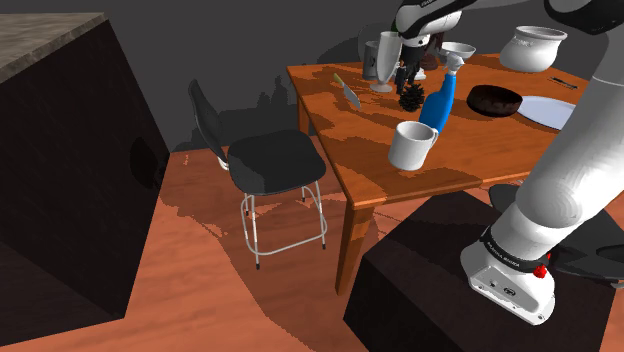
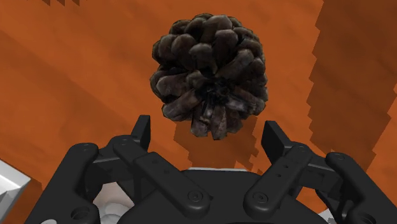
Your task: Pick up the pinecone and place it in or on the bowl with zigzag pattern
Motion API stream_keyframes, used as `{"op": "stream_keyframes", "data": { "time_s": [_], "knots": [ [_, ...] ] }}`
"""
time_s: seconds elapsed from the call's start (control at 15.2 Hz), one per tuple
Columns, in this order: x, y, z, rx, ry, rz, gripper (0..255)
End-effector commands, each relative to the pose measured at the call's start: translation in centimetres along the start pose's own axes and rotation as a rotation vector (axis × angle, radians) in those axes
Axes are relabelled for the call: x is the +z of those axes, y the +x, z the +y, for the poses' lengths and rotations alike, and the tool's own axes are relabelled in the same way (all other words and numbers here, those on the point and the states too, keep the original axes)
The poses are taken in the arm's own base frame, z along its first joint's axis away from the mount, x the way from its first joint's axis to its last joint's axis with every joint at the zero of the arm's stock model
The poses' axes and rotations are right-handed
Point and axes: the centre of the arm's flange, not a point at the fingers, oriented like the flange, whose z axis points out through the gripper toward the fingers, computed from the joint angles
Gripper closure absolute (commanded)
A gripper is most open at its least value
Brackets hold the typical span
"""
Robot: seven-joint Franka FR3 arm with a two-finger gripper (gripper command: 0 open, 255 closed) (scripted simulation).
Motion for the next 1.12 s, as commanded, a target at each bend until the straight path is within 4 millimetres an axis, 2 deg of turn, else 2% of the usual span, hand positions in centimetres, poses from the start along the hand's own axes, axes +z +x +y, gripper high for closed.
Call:
{"op": "stream_keyframes", "data": {
  "time_s": [0.0, 0.33, 0.4, 0.99, 1.06],
  "knots": [
    [0.16, 0.0, -0.03, 0.0, 0.0, 0.0, 0],
    [0.16, 0.0, -0.03, 0.0, 0.0, 0.0, 0],
    [0.16, 0.0, -0.03, 0.0, 0.0, 0.0, 255],
    [0.16, 0.0, -0.03, 0.0, 0.0, 0.0, 255],
    [-0.36, -0.02, 0.02, 0.0, 0.0, 0.0, 255]
  ]
}}
